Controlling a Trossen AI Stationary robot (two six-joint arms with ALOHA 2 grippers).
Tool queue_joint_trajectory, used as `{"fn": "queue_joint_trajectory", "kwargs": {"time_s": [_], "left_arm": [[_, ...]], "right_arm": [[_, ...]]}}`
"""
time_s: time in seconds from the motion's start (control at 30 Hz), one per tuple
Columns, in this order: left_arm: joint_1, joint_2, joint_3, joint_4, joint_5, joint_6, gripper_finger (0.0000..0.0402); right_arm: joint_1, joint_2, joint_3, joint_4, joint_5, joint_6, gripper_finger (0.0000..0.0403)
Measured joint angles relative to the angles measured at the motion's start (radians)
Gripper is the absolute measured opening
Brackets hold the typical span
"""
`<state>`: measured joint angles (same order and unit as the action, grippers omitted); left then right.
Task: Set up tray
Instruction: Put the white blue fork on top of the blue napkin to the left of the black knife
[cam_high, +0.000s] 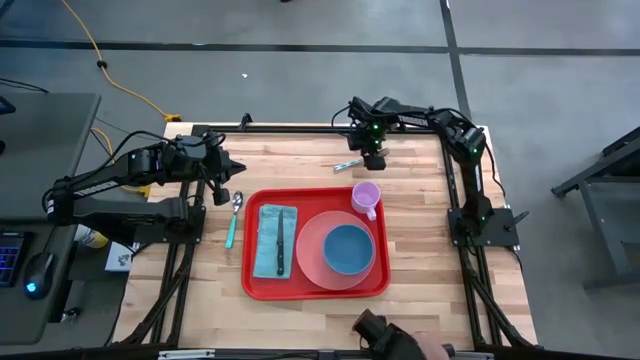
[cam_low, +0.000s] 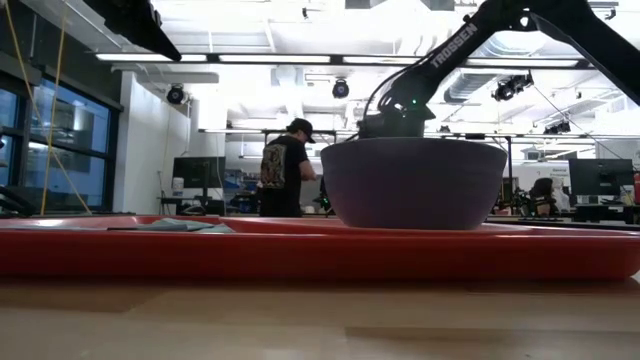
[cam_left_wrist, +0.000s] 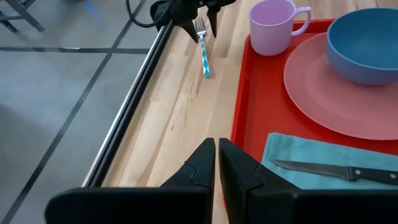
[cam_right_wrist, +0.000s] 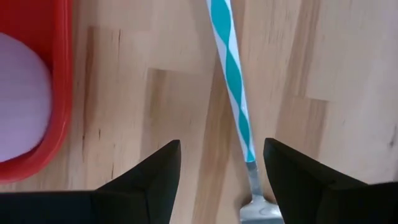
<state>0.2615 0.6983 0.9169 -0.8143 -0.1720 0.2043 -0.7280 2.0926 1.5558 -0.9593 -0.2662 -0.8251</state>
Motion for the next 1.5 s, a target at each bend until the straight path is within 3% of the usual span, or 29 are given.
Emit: {"fn": "queue_joint_trajectory", "kwargs": {"time_s": [0.8, 1.5], "left_arm": [[0.0, 0.0, 0.0, -0.004, -0.006, 0.0, 0.0053], [0.0, 0.0, 0.0, -0.003, -0.006, 0.0, 0.0053]], "right_arm": [[0.004, 0.066, 0.003, 0.01, -0.004, 0.122, 0.0205], [0.002, 0.069, 0.001, 0.022, 0.007, 0.149, 0.0006]]}}
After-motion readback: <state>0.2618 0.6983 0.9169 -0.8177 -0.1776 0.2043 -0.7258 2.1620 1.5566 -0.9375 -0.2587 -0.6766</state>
